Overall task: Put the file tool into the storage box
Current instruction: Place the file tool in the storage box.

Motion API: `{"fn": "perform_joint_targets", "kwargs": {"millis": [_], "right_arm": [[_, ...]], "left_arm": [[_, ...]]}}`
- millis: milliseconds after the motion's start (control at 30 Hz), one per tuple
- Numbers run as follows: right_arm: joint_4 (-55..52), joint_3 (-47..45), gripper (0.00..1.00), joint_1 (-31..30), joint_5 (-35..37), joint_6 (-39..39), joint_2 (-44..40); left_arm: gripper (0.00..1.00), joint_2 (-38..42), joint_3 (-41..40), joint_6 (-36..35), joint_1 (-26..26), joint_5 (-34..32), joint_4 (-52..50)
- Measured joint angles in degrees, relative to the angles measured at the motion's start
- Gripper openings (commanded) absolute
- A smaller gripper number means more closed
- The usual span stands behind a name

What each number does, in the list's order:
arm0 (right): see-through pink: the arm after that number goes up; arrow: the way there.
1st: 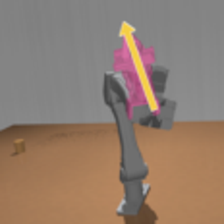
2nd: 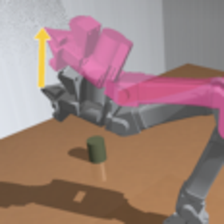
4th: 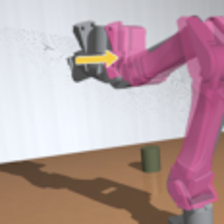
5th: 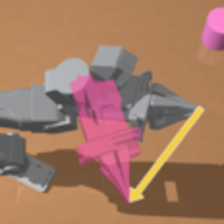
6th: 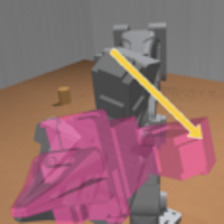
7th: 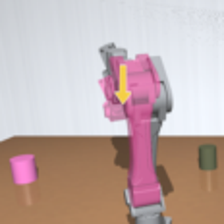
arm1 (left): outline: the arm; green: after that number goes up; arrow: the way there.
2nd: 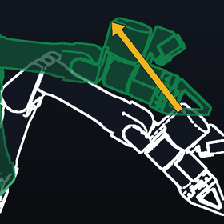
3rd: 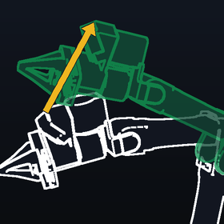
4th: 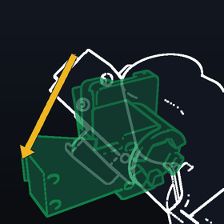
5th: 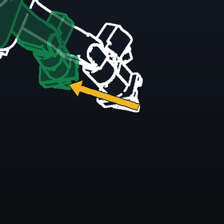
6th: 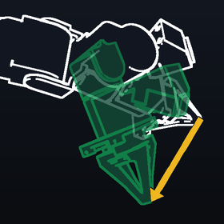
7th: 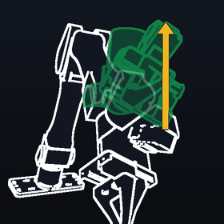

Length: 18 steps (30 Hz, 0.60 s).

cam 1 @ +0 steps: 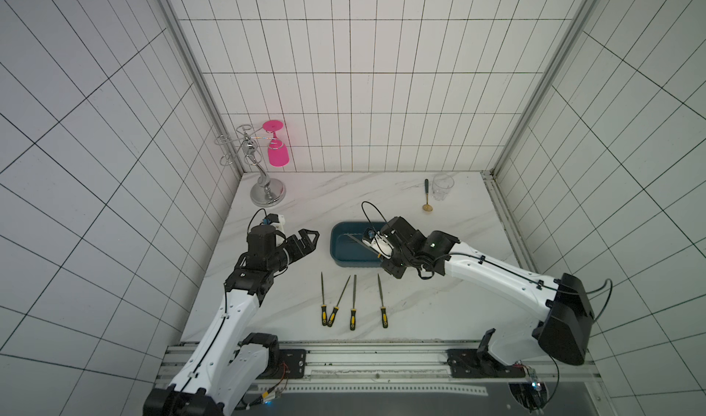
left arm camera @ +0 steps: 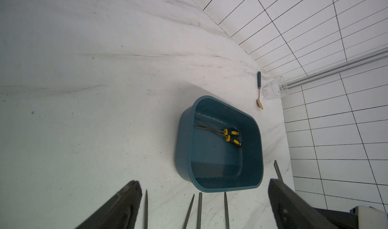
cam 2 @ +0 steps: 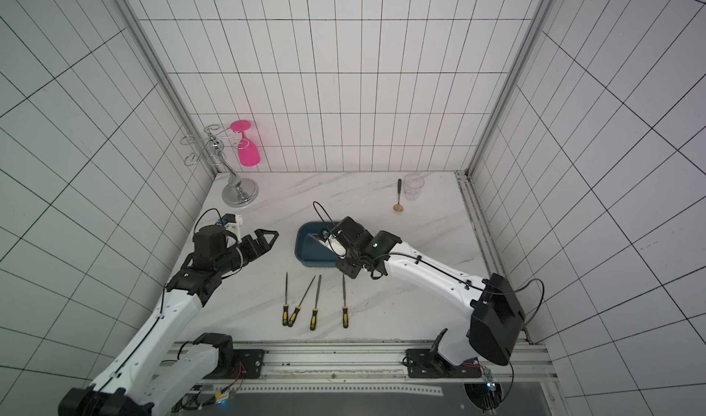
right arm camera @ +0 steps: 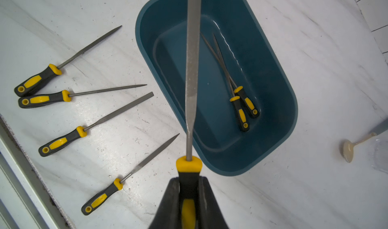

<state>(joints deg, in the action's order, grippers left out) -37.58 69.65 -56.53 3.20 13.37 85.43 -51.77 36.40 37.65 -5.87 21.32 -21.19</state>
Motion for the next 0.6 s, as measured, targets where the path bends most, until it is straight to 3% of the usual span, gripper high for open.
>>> {"fn": "perform_joint_targets", "kwargs": {"millis": [600], "right_arm": [[2.3, 7.3, 0.00, 6.4, -0.6, 8.1, 12.9]], "left_arm": [[0.98, -1.1, -3.1, 1.1, 0.2, -1.5, 4.9]]}}
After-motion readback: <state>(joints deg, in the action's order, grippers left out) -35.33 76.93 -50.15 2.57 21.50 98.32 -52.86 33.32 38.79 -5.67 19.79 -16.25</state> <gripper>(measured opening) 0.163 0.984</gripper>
